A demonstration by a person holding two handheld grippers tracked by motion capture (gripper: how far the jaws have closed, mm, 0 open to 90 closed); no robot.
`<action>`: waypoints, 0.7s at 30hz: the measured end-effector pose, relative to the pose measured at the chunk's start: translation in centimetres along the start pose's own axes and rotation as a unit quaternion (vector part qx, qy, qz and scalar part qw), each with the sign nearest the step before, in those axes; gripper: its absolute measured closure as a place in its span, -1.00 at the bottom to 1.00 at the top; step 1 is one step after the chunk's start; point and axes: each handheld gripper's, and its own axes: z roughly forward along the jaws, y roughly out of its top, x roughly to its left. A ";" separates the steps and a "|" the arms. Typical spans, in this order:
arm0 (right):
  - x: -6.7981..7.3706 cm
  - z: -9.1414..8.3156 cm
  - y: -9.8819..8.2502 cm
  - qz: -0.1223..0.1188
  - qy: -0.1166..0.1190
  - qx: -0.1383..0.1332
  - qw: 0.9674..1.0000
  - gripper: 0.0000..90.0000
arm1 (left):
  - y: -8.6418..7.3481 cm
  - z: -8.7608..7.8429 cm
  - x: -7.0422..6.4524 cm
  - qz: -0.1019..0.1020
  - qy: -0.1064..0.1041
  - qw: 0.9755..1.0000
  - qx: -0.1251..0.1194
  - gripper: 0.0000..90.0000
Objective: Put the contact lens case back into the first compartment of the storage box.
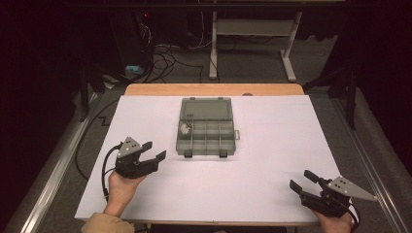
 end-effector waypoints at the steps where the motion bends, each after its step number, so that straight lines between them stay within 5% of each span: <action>1: 0.0 0.0 0.0 -0.001 0.000 0.000 1.000 -0.32 | -0.2 -0.1 0.1 -0.003 0.000 1.000 -0.001 -0.19; 21: 0.0 -0.1 -0.1 0.003 -0.005 0.001 1.000 -0.32 | -3.4 -1.8 0.5 -0.024 0.008 1.000 -0.017 -0.24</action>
